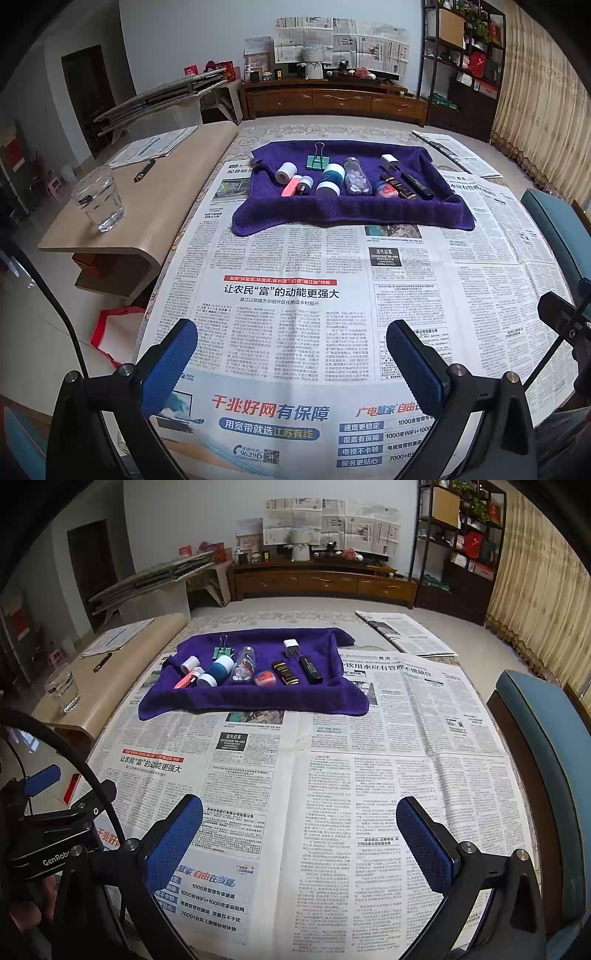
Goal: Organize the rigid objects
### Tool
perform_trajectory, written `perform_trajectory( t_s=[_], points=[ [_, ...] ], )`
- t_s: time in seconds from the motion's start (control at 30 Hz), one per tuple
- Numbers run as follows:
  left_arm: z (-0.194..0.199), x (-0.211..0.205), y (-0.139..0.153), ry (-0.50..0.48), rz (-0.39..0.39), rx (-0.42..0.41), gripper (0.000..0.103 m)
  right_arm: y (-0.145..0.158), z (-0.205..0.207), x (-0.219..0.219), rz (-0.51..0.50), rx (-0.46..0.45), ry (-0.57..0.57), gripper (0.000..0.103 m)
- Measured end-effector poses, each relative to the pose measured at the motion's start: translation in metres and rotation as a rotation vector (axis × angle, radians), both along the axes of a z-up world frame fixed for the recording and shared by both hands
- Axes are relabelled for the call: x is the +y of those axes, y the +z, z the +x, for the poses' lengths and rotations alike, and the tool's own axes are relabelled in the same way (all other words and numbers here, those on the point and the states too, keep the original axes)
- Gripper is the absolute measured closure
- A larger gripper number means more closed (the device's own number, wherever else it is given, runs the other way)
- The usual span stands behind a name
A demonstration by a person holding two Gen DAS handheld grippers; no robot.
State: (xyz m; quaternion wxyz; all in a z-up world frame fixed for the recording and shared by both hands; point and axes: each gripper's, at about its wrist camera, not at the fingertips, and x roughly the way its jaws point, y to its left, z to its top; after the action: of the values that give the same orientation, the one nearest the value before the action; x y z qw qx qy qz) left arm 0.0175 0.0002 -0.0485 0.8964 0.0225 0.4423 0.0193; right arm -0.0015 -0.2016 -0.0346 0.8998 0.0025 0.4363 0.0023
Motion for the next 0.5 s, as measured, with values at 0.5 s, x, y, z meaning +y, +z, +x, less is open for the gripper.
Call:
perform_trajectory(
  t_s=[0.5],
  points=[
    [-0.0005, -0.0028, -0.0019, -0.004, -0.008, 0.003, 0.0, 0.0, -0.0024, -0.0033, -0.001, 0.004, -0.004, 0.0]
  ],
)
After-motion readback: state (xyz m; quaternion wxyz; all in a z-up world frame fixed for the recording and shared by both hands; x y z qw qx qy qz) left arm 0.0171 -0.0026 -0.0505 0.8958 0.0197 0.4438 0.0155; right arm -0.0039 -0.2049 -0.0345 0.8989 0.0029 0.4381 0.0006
